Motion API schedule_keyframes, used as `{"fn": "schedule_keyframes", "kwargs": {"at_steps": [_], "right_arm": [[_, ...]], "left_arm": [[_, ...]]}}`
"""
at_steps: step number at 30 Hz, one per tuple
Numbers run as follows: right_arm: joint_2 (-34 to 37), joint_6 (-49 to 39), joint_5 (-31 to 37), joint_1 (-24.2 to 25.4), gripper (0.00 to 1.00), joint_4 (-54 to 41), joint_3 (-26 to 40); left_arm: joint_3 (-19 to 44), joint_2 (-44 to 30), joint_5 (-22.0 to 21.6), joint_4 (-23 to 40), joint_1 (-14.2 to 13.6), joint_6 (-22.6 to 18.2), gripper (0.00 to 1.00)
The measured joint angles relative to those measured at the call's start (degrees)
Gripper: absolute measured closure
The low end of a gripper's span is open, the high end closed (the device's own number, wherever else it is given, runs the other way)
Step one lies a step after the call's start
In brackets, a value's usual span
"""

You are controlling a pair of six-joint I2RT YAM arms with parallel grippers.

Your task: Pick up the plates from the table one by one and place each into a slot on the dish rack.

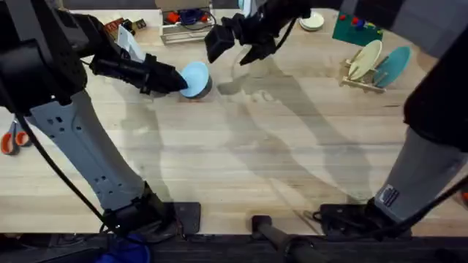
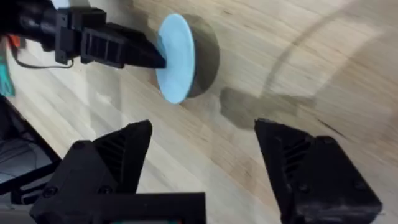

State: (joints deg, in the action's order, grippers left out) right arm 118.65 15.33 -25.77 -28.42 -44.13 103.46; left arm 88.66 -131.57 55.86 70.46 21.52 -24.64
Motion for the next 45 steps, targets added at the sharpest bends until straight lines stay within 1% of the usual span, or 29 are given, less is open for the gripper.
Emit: {"fn": "schedule_keyframes", "kwargs": {"at_steps": [12, 24, 29, 35, 41, 45], "right_arm": [[5.54, 4.71, -1.33, -2.91, 0.007, 6.94, 0.0], [9.77, 14.09, -1.71, -5.33, 0.007, 14.45, 0.0], [10.01, 16.46, -1.71, -6.41, 0.007, 17.24, 0.0], [10.12, 19.81, -1.71, -7.0, 0.007, 18.51, 0.0], [12.35, 23.84, -2.15, -6.91, 0.007, 18.73, 0.0], [12.35, 25.24, -2.15, -6.72, 0.007, 18.91, 0.31]], "left_arm": [[0.0, 0.0, 0.0, 0.0, 0.0, 0.0, 0.959], [0.0, 0.0, 0.0, 0.0, 0.0, 0.0, 0.96], [0.0, 0.0, 0.0, 0.0, 0.0, 0.0, 0.96], [0.0, 0.0, 0.0, 0.0, -0.01, 0.0, 0.96], [0.0, 0.0, 0.0, 0.0, 0.0, 0.0, 0.96], [0.0, 0.0, 0.0, 0.0, -0.01, 0.0, 0.96]]}}
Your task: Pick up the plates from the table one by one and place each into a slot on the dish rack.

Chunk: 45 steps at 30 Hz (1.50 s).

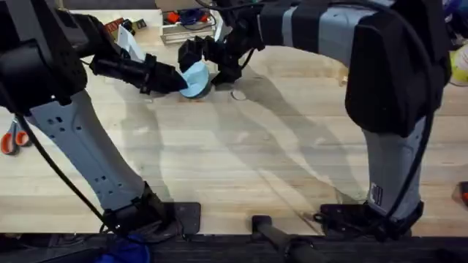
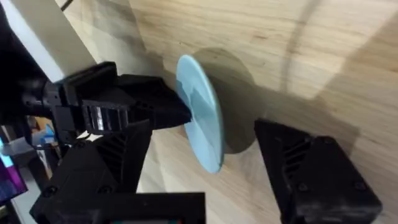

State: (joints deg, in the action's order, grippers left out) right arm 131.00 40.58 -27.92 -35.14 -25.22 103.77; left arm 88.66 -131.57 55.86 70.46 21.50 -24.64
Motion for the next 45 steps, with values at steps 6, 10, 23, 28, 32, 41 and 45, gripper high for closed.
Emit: {"fn": "schedule_keyframes", "kwargs": {"at_steps": [6, 10, 23, 28, 32, 41, 45], "right_arm": [[0.0, 0.47, 0.0, 0.0, 0.007, 0.01, 0.0], [0.0, 0.7, -0.01, -0.01, 0.129, -0.09, 0.0], [0.31, 1.38, -1.73, 0.28, 0.97, -0.06, 0.11], [0.32, 1.21, -2.96, 0.45, 0.974, -0.1, 0.11], [0.37, -0.26, -4.54, 0.86, 0.972, -0.7, 0.11], [-0.54, -6.48, -6.92, 2.36, 0.971, -7.87, 0.11], [-2.73, -10.55, -4.25, 2.94, 0.971, -13.8, 0.11]], "left_arm": [[0.0, 0.02, 0.0, 0.0, -0.01, 0.0, 0.96], [0.0, 0.01, 0.0, 0.0, -0.01, 0.0, 0.96], [0.22, 0.0, 0.07, 0.26, 0.08, 0.04, 0.96], [0.33, 0.01, -0.05, 0.98, 0.08, -0.05, 0.96], [0.44, 0.19, -0.88, 1.81, 0.05, -0.17, 0.96], [0.13, 7.41, -11.63, 4.53, -1.23, 0.46, 0.961], [0.13, 13.6, -15.78, 6.24, -1.12, 1.15, 0.96]]}}
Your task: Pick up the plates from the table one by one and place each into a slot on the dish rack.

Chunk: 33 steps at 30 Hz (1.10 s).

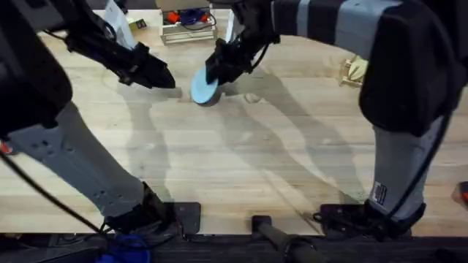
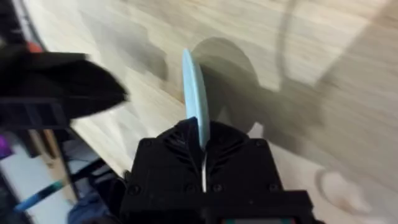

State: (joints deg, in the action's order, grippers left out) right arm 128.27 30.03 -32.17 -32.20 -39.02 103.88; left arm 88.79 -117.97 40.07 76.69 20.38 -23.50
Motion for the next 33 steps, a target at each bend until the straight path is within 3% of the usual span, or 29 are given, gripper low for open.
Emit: {"fn": "schedule_keyframes", "kwargs": {"at_steps": [13, 33], "right_arm": [[-10.13, -13.09, 20.94, 0.12, 0.97, -21.66, 1.42], [-32.81, -18.53, 46.38, 0.12, 0.97, -37.41, 2.05]], "left_arm": [[-0.04, 15.59, -11.36, 4.79, 0.0, 4.42, 0.961], [-0.04, 46.71, -17.47, 8.84, 0.0, 7.73, 0.962]]}}
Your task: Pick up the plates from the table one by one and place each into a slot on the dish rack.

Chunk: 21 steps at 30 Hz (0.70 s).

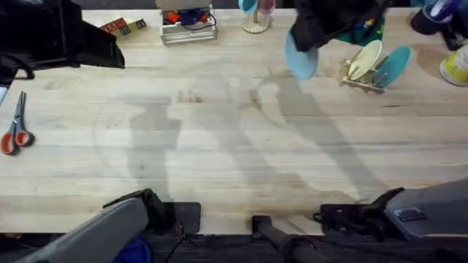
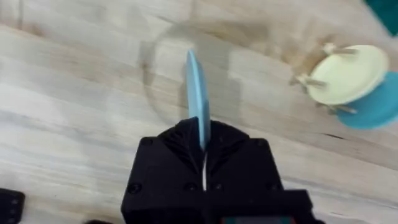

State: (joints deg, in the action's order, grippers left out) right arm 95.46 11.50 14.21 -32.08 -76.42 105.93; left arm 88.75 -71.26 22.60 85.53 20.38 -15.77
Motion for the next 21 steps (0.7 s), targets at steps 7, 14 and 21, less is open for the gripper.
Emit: {"fn": "schedule_keyframes", "kwargs": {"at_steps": [7, 14, 21], "right_arm": [[-8.1, -0.01, 3.15, 0.48, 0.97, -0.34, 0.04], [-13.09, -0.19, 3.81, 2.2, 0.97, -0.8, 0.11], [-14.53, -1.22, 3.81, 2.25, 0.97, -1.62, 0.11]], "left_arm": [[0.0, 4.66, -0.21, 0.69, 0.0, 0.2, 0.963], [1.61, 6.06, -0.73, 2.22, 0.0, 0.37, 0.961], [7.68, 6.08, -1.43, 4.47, 0.0, 0.39, 0.905]]}}
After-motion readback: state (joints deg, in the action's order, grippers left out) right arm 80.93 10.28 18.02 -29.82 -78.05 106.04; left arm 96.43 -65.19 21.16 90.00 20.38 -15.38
